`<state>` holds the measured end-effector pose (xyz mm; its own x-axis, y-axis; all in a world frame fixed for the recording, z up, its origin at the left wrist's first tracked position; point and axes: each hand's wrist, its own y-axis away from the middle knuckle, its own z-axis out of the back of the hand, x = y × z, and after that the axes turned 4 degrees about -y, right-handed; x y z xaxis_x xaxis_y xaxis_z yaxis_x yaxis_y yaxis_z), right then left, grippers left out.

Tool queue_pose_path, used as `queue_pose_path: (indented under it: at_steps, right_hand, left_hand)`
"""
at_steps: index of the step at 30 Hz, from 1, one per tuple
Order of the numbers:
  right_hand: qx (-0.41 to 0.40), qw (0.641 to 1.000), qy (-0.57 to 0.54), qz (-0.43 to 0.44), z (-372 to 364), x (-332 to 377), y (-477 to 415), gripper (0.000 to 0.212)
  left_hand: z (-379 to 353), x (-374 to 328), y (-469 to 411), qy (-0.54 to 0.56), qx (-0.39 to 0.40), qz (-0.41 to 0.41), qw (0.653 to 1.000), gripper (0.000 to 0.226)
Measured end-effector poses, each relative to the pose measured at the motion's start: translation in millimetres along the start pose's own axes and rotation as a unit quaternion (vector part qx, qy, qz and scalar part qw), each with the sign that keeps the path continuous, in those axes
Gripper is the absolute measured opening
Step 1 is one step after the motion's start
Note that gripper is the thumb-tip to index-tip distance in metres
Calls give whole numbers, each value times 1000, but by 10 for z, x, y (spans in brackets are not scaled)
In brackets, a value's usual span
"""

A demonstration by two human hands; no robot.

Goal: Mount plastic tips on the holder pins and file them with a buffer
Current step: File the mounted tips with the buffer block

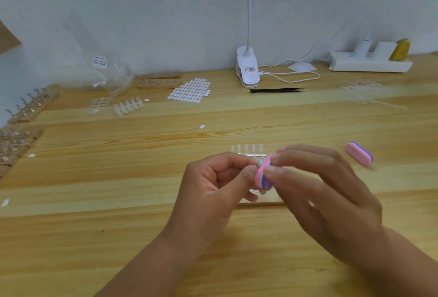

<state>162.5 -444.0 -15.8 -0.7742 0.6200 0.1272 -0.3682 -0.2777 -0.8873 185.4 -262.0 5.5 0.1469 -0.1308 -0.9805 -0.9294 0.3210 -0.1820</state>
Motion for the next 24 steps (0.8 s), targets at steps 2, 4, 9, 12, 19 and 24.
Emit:
queue_pose_path:
  at_steps: [2,4,9,12,19,24]
  right_hand:
    - [17,1000,13,7,25,-44,8,38]
    - [18,999,24,-13,65,-120,-15,36]
    - [1,1000,-7,-2,-4,1,-4,28]
    - [16,1000,7,-3,34,-63,-20,33]
    - [3,1000,-12,4,-2,6,-4,30]
    - [-10,1000,4,-11,20,-60,-19,29]
  left_hand:
    - [4,-7,4,-7,-1,-9,1000,13]
    - [15,1,6,-8,-8,-11,1000,12]
    - [-2,-5,9,-22,-8,-36,999,8]
    - [4,-3,9,-27,-8,-42,999,7]
    - [2,-7,11,-37,-13,-52,998,7]
    - [4,-9,22,-45,-11,-65,997,8]
